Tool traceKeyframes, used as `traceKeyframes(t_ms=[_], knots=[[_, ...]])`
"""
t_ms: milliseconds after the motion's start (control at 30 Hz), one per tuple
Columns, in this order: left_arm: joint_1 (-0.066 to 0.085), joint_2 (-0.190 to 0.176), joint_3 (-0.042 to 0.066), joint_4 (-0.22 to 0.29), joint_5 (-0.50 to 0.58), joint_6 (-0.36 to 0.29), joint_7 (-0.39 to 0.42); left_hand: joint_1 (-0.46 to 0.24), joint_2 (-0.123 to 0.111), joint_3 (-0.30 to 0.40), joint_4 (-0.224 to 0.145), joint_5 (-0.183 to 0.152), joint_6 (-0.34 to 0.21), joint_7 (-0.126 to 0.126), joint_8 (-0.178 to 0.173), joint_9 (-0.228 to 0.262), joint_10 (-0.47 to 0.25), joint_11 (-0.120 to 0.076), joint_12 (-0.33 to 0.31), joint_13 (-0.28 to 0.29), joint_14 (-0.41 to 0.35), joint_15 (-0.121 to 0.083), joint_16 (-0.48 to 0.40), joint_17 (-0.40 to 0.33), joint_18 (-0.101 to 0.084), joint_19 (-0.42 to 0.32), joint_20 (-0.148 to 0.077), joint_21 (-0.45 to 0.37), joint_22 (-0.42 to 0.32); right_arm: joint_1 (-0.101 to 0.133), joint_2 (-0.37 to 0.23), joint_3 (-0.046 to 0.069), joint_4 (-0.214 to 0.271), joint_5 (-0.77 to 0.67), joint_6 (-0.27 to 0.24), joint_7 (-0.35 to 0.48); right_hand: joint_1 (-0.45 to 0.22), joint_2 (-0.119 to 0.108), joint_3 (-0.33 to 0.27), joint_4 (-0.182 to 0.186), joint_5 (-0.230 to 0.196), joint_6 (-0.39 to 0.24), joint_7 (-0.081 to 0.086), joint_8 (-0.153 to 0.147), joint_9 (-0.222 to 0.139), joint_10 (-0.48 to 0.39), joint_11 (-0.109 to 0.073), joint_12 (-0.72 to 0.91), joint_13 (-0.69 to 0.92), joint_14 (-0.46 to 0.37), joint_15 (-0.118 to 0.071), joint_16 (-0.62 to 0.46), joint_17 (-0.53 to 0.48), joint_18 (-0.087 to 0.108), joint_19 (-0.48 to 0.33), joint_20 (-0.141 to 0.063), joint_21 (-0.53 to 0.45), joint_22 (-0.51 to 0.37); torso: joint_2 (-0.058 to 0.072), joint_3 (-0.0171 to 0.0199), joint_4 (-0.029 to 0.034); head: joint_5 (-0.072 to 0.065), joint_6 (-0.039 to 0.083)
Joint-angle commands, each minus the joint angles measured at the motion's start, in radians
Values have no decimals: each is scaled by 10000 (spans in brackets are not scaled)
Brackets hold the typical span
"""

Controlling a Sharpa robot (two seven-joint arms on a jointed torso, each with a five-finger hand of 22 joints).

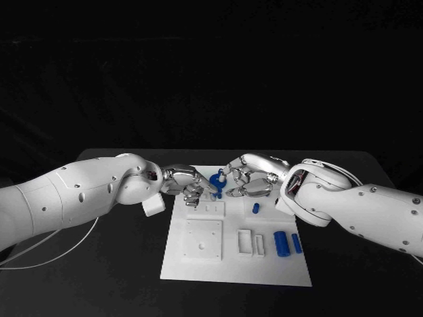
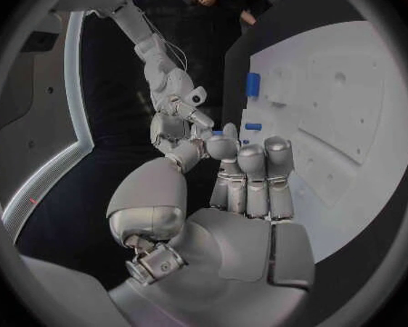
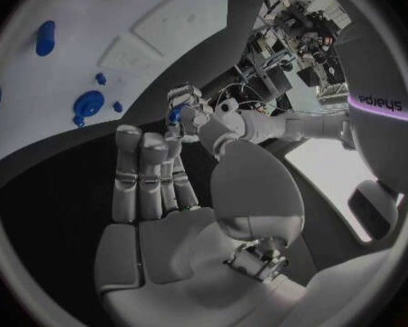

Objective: Assemble the parts on the task board

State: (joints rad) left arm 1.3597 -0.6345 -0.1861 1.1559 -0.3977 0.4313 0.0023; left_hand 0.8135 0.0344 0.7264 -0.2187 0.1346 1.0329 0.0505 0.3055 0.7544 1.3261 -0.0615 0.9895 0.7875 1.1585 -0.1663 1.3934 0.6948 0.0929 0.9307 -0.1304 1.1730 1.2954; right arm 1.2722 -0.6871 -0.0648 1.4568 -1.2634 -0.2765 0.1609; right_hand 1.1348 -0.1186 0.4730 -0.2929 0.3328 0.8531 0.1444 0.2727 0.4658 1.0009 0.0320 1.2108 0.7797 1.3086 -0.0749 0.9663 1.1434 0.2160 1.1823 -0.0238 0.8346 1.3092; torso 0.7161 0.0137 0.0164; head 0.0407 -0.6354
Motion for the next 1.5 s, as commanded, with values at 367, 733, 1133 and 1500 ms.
traceKeyframes(t_ms=[367,733,1133,1500], knots=[[-15,5,3,42,161,311,333,496,451,-35,-60,160,109,-23,81,95,-165,-28,80,-7,-37,-24,60,7,-105,-95,-1183,-37,28,-20,183,-104,105,-242,-190,32,-70,11,47,13,-135,26,55,-69,-45,68,36,33,97,-8,2,105,68,458,8,-47,132,207,5,12,2,34,-100],[-15,3,3,42,234,255,417,492,440,-41,-69,177,112,-25,82,109,-165,-30,84,-9,-39,-26,66,7,-106,-98,-1184,-38,31,-20,176,-130,102,-341,35,-47,-123,66,139,10,-110,341,-35,78,17,66,-46,16,183,-36,-72,136,104,458,-28,-60,197,201,7,14,-24,33,-101],[-22,-25,-2,-9,791,-71,644,481,430,-51,-80,223,128,-31,88,134,-161,-35,95,-13,-42,-28,78,7,-109,-105,-1185,-39,35,-20,148,-158,79,-407,91,-112,-255,118,157,17,-119,549,-104,174,73,89,-112,-3,247,-33,-134,165,128,458,-33,-68,259,198,1,23,-16,27,-107],[-23,-25,-5,-24,867,-377,595,413,512,-62,-115,381,123,-35,72,209,-247,-40,105,-25,-115,-38,91,1,-132,-165,-1176,-52,57,-20,130,-158,106,-271,-24,-88,-335,196,197,15,-150,795,-201,307,182,116,-203,-42,308,-29,-217,177,138,458,-34,-91,307,187,6,21,-10,13,-88]])
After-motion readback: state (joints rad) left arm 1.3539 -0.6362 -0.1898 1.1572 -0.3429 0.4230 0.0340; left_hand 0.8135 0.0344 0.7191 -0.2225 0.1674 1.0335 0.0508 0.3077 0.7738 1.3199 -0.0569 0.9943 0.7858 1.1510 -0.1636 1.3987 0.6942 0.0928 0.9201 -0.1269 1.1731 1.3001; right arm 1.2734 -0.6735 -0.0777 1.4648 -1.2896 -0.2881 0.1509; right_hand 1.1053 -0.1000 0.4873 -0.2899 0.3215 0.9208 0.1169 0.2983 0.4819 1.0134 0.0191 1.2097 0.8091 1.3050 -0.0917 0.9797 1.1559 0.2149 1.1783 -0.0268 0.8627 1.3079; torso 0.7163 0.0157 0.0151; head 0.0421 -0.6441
